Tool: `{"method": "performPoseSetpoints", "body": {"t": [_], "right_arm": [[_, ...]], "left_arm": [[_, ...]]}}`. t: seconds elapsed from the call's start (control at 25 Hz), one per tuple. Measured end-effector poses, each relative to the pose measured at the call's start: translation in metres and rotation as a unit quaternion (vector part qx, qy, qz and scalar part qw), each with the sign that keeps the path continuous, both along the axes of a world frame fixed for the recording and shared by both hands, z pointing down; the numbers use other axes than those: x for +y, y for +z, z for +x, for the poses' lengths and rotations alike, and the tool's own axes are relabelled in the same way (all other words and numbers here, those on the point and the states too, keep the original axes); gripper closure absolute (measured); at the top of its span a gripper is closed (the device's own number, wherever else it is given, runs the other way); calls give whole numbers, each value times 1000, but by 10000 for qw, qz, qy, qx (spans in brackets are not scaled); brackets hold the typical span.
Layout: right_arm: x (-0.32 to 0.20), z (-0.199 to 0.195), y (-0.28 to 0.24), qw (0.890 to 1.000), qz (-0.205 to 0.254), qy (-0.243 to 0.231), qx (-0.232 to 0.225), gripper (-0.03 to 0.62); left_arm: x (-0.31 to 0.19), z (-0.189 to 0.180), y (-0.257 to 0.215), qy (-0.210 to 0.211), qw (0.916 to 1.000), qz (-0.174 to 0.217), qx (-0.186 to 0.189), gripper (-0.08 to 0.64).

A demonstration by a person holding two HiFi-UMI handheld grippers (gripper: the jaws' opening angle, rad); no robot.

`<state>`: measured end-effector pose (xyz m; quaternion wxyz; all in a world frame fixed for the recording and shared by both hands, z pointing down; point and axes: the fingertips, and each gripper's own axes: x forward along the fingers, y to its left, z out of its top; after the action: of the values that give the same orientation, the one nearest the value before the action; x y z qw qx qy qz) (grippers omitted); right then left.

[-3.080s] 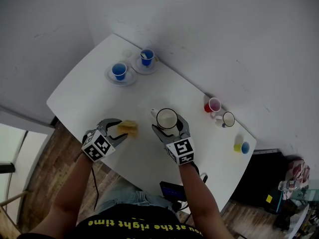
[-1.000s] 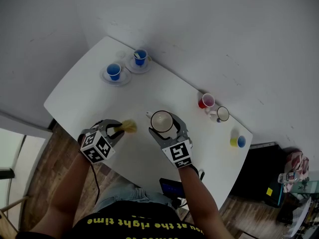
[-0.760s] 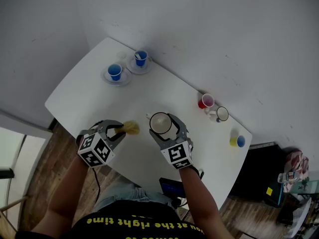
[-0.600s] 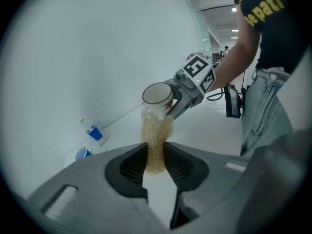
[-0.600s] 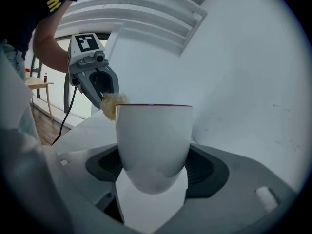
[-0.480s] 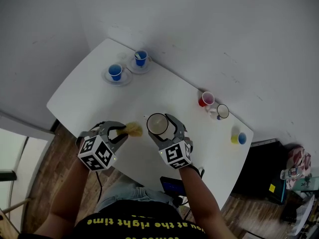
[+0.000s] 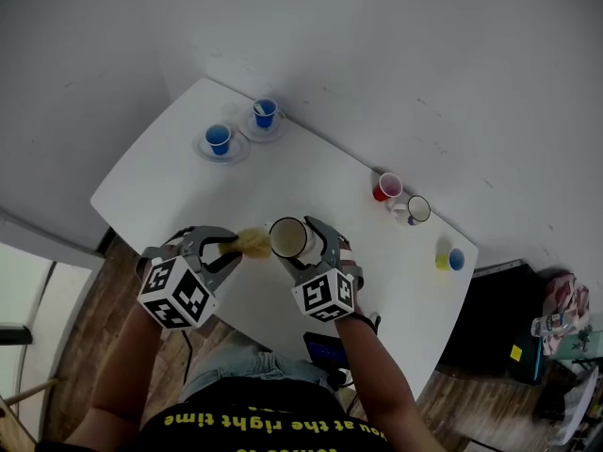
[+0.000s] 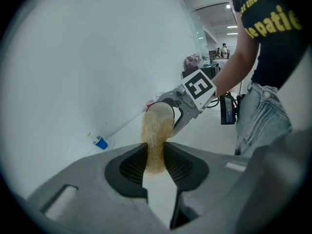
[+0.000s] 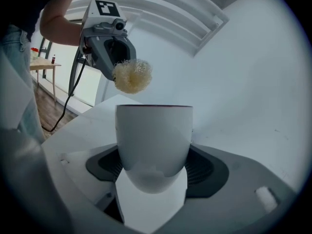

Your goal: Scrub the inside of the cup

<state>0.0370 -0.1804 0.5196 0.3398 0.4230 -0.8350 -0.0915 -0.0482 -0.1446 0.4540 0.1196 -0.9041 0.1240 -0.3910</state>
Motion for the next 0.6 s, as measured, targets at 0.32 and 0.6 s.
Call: {"method": "performPoseSetpoints", "body": {"t": [0.32, 0.6], "right_arm": [[8, -5, 1, 9987, 29, -140, 490, 209], [12, -7, -1, 9973, -16, -148, 720, 209]], "left_arm": [[7, 20, -2, 324, 9985, -57, -428, 460], [9, 29, -2, 415, 9960, -232, -759, 460]]}}
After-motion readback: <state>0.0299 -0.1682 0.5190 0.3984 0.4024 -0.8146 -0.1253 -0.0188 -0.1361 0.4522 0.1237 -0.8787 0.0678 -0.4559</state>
